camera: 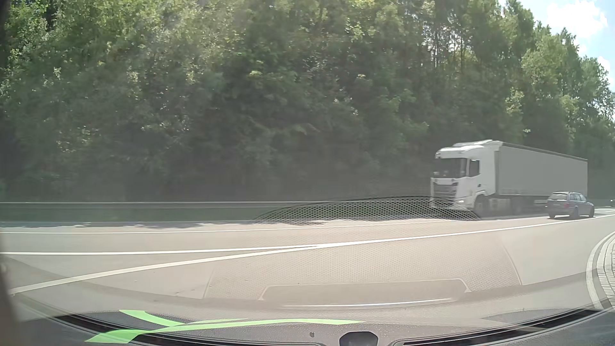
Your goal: Follow the waypoints while adhering to traffic rules and regulations
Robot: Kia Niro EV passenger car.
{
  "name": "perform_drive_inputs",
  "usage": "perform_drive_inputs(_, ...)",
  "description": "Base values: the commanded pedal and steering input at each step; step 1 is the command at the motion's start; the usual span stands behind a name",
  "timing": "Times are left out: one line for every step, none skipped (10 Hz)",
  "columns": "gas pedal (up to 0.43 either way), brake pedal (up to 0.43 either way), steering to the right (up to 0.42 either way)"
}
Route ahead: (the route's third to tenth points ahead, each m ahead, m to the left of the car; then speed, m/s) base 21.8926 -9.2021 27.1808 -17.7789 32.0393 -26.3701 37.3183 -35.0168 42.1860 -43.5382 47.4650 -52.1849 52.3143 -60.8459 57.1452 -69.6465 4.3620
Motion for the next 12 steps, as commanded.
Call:
perform_drive_inputs(0.157, 0.000, 0.309)
perform_drive_inputs(0.169, 0.000, 0.309)
perform_drive_inputs(0.189, 0.000, 0.311)
perform_drive_inputs(0.197, 0.000, 0.312)
perform_drive_inputs(0.197, 0.000, 0.312)
perform_drive_inputs(0.197, 0.000, 0.312)
perform_drive_inputs(0.197, 0.000, 0.312)
perform_drive_inputs(0.197, 0.000, 0.312)
perform_drive_inputs(0.197, 0.000, 0.312)
perform_drive_inputs(0.197, 0.000, 0.311)
perform_drive_inputs(0.197, 0.000, 0.311)
perform_drive_inputs(0.197, 0.000, 0.310)
